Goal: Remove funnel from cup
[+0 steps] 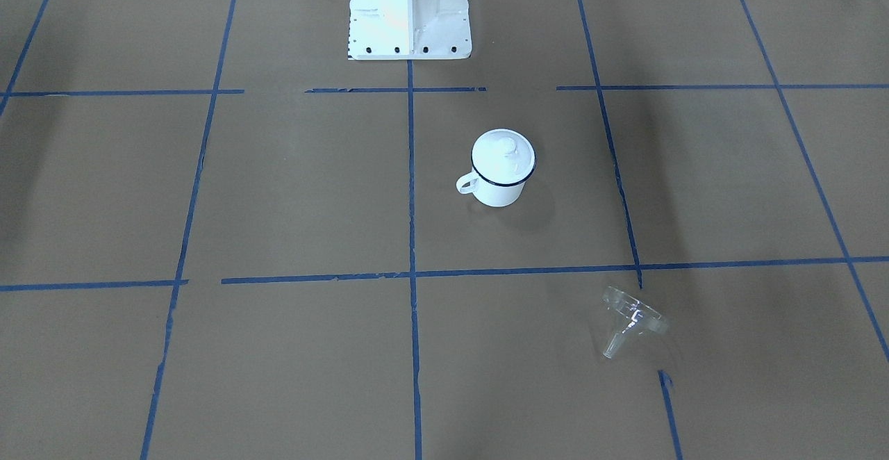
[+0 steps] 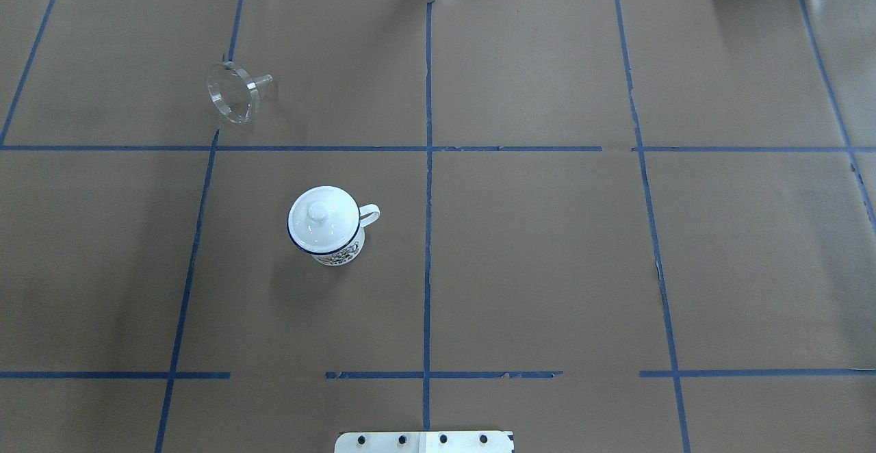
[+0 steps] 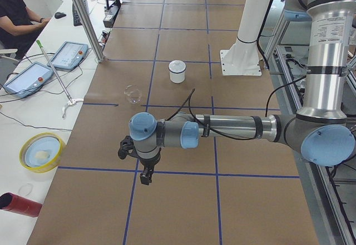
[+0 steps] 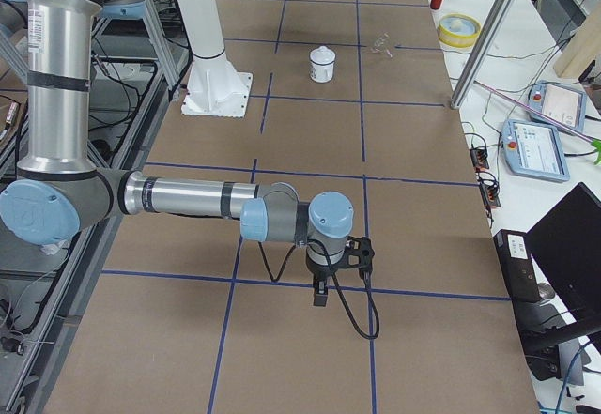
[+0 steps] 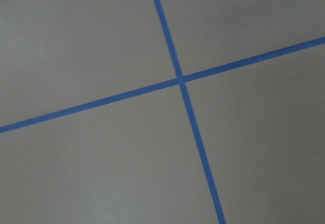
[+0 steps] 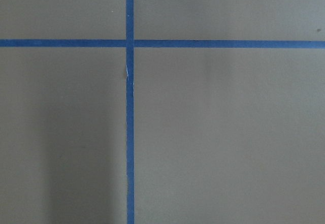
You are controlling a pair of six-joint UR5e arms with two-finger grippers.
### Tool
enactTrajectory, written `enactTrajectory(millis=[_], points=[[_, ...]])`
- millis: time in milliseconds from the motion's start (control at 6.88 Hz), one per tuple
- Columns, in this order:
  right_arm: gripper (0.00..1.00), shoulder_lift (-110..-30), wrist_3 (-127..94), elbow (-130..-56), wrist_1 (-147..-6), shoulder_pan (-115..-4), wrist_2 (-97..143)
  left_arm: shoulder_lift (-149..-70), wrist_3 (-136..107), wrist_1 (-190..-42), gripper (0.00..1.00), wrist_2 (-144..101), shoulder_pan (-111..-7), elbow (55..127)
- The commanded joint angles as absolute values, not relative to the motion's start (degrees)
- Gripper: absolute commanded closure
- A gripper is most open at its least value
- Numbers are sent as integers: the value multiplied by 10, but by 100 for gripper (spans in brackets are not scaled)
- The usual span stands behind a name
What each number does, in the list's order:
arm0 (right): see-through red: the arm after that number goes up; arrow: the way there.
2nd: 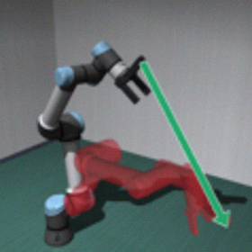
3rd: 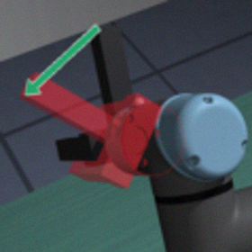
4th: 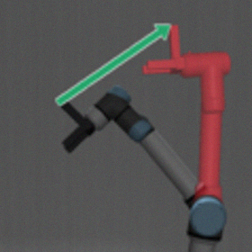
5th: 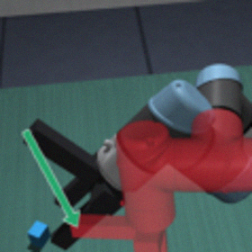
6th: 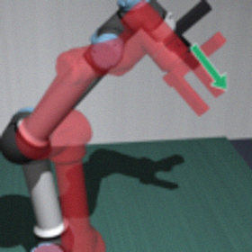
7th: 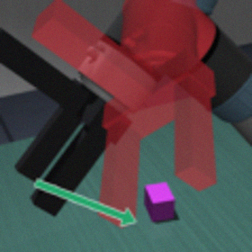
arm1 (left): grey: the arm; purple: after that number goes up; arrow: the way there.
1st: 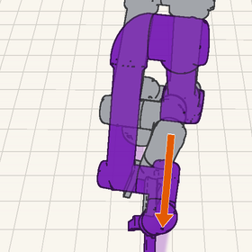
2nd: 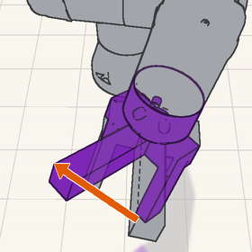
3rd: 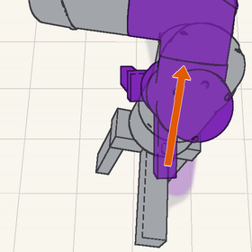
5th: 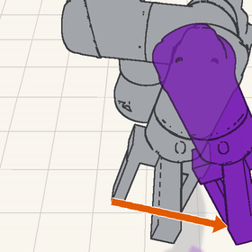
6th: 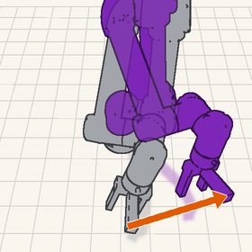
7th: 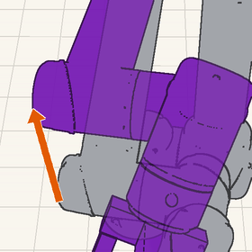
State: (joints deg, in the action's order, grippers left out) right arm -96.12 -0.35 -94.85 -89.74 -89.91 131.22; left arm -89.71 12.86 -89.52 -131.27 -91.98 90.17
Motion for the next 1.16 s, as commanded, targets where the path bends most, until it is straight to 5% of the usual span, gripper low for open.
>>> enactTrajectory(millis=[0, 1017], points=[[0, -961, -4, -949, -897, -899, 1312, -902, 131, -854, 0, -1313, -936, 904], [0, -961, -4, -948, -897, -899, 1312, -899, 103, -847, 0, -1317, -934, 950]])
